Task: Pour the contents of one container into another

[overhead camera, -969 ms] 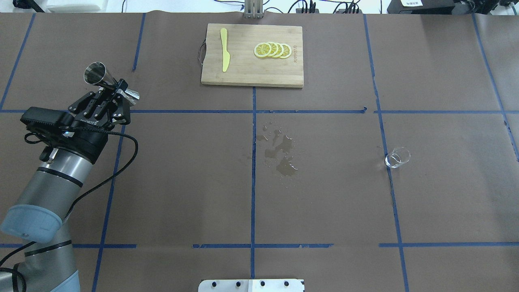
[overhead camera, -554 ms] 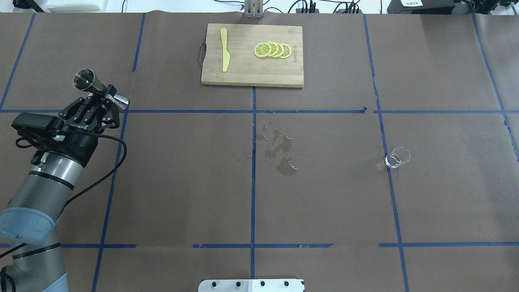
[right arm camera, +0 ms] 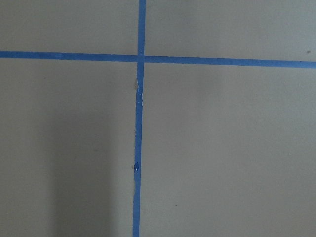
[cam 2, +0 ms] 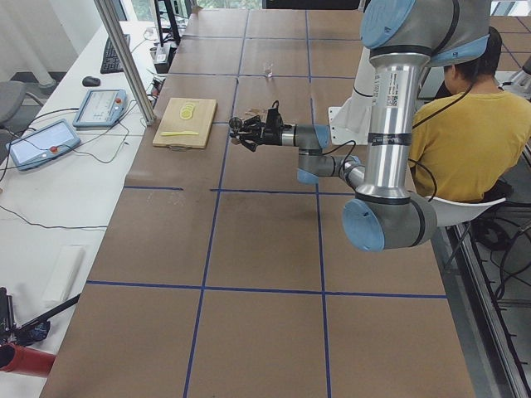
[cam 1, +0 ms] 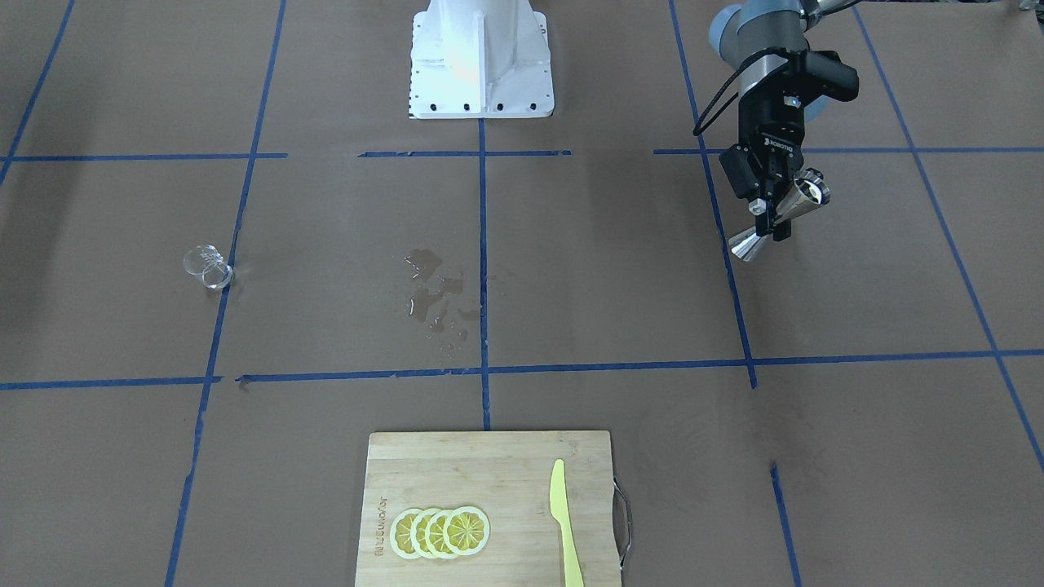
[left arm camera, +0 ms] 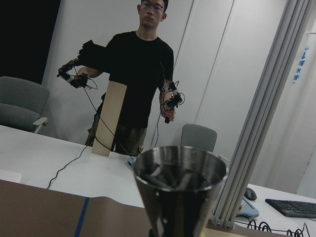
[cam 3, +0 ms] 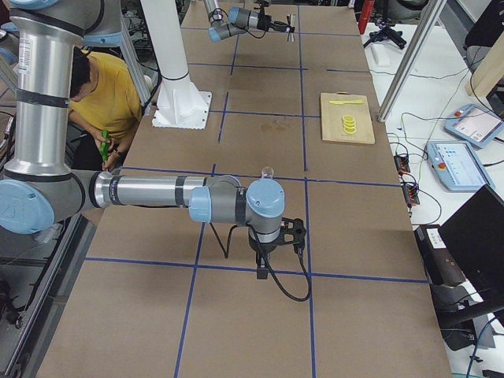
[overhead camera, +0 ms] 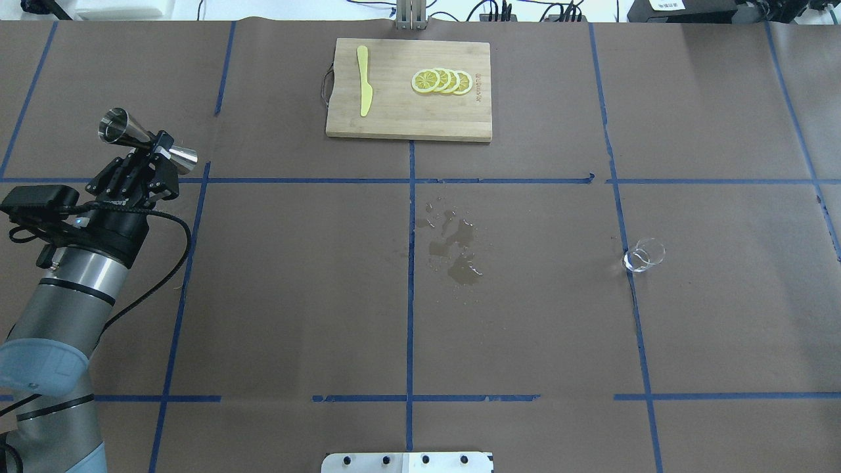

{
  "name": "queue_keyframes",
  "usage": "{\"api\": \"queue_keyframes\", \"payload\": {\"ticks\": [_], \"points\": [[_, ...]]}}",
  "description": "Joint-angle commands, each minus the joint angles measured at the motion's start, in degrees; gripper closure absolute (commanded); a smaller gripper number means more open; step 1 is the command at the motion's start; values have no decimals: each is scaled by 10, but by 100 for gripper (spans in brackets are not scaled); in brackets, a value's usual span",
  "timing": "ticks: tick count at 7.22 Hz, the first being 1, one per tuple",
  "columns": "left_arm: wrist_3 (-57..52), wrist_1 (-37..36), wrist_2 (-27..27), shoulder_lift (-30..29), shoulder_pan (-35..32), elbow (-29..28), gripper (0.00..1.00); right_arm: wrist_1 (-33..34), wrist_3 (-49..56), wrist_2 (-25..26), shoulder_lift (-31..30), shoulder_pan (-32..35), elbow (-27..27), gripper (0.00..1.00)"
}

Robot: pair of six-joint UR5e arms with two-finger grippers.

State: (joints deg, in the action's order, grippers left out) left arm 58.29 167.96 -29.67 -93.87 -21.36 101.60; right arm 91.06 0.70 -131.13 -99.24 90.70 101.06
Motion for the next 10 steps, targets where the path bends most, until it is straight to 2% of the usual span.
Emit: {"api": "queue_keyframes", "payload": {"ticks": [1, 3, 4, 6, 7, 10], "points": [[-12, -1, 54, 1, 0, -49, 100, 0, 0, 0, -1, 0, 0, 0], [-38, -4, 52, 7, 0, -61, 100, -1, 1, 0, -1, 0, 0, 0], [-49, -6, 43, 38, 0, -62, 100, -1, 1, 0, -1, 0, -1, 0], [-59, -5, -27, 80, 0, -61, 100, -2, 1, 1, -2, 1, -1, 0], [-55, -5, -39, 82, 1, -61, 100, -2, 1, 1, -3, 1, -1, 0], [18, -3, -29, 81, 8, -77, 100, -2, 1, 1, -3, 1, -1, 0]]}}
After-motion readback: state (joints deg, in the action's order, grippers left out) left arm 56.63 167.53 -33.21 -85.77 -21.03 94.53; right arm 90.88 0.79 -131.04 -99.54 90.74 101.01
